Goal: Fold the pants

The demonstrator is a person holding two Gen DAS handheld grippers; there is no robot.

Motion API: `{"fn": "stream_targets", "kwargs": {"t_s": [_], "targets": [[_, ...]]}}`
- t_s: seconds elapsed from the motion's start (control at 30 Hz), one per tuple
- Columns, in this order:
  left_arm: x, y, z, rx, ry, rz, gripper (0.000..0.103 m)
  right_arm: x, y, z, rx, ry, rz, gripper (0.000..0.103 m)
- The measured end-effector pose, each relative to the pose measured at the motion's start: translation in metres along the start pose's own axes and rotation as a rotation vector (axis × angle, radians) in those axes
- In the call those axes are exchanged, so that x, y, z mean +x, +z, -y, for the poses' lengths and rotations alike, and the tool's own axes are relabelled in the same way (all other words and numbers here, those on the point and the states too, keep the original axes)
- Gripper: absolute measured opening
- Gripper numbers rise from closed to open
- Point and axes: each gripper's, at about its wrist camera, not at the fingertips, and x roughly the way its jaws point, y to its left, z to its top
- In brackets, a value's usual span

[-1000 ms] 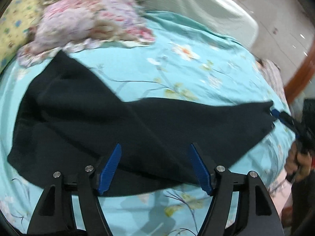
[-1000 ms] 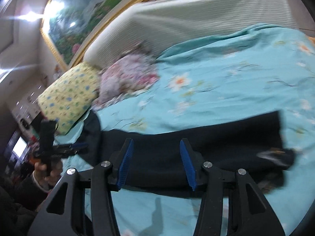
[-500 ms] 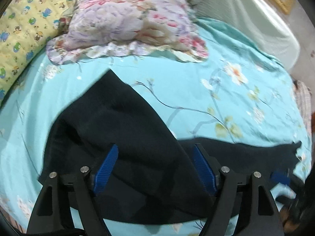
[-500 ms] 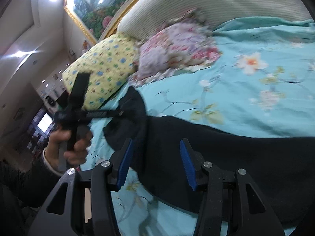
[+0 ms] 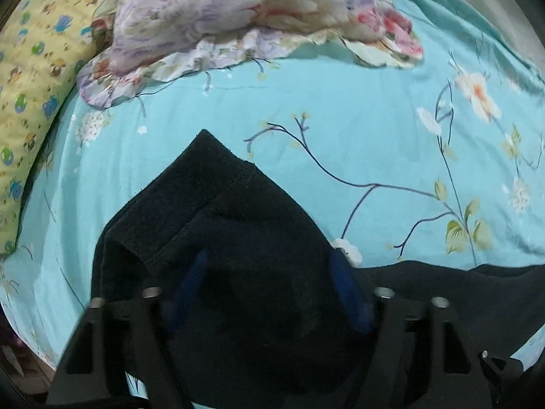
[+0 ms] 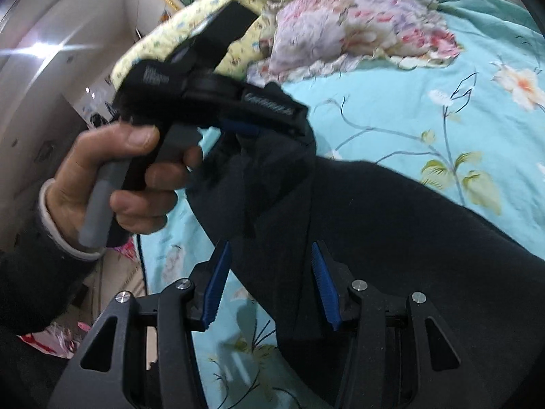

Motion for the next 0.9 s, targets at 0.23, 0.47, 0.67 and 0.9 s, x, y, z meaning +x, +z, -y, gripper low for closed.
{"fn": "stream_targets", "kwargs": {"t_s": [0.23, 0.47, 0.67, 0.9], "targets": [[-0.004, -0.012, -0.009, -0.021, -0.085, 0.038, 0.002, 0.017, -0.004, 0.011, 0.050, 0.006, -0.026, 0.014], [-0.017, -0.029, -0.035, -0.109, -0.216, 0.075, 0.000, 0.011, -0.001, 0.005, 0.014, 0.001, 0.008, 0.007], [-0.040, -0.021, -0.056, -0.124, -0.302, 0.113, 0.050, 0.016, 0.002, 0.000, -0.019, -0.011, -0.005, 0.007], [-0.063, 0.010, -0.087, 0.082, -0.318, 0.265, 0.073, 0.015, 0.004, 0.006, 0.000, 0.020, -0.022, 0.007]]}}
